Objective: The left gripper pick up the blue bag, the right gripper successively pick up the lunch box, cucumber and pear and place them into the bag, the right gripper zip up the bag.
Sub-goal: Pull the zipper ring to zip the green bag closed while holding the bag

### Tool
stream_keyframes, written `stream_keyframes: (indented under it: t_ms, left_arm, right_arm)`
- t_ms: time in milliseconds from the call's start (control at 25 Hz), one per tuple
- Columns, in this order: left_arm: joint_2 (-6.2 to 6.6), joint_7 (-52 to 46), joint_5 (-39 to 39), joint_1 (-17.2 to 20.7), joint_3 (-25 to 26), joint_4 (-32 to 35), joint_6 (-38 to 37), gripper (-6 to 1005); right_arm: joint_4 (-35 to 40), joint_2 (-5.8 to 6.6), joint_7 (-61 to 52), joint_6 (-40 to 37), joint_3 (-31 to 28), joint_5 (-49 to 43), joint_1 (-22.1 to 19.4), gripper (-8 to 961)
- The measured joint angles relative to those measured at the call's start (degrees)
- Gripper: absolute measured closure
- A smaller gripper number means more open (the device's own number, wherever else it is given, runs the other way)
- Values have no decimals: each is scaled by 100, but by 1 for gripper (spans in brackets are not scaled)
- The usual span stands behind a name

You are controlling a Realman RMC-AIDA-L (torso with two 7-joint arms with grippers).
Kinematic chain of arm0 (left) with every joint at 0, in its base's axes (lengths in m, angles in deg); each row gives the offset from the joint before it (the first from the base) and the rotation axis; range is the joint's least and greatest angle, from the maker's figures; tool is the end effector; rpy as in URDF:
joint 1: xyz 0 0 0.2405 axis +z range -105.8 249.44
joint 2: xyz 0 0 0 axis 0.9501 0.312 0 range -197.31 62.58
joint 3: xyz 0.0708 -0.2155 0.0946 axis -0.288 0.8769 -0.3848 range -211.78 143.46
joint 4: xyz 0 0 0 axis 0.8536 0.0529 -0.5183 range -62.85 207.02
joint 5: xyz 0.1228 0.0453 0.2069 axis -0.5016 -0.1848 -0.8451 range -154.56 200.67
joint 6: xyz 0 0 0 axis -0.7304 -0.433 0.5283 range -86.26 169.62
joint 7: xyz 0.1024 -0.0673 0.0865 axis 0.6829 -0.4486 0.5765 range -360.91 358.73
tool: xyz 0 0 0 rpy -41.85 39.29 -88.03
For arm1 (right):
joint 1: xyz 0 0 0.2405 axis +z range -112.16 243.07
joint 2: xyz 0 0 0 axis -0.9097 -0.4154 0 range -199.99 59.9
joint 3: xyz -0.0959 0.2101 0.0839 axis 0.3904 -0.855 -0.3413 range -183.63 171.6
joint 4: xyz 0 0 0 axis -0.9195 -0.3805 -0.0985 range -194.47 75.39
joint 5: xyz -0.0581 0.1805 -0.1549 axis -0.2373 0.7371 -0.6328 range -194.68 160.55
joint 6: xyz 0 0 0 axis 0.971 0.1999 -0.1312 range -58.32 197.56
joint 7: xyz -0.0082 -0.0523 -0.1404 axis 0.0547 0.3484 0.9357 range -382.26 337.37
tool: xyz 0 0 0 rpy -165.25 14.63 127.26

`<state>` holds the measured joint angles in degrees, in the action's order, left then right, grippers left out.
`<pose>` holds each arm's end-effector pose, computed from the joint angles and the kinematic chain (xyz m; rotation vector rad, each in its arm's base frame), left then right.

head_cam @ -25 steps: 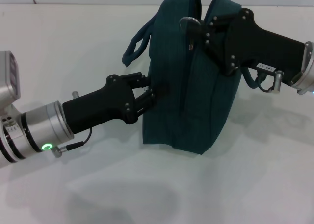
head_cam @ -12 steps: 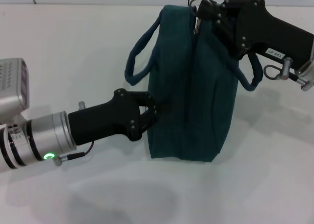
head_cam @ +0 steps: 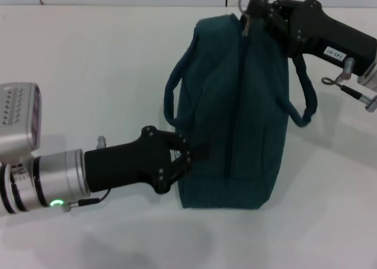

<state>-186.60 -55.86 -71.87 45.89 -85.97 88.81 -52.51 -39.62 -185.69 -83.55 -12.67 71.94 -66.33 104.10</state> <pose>-0.2758 0.2847 -0.0633 -2.7118 -0.4803 -1.0905 0.1751 0.3974 -0.0246 -2.4378 0.3828 1.3496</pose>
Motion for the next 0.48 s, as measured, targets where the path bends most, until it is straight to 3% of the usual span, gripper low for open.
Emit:
stream_keyframes:
  t_ms: [480]
  left_arm:
    - [214,107,-382,106,-42,17,-645,911]
  right_arm:
    - [11,-2,-31,644,-333,-18,-183,950]
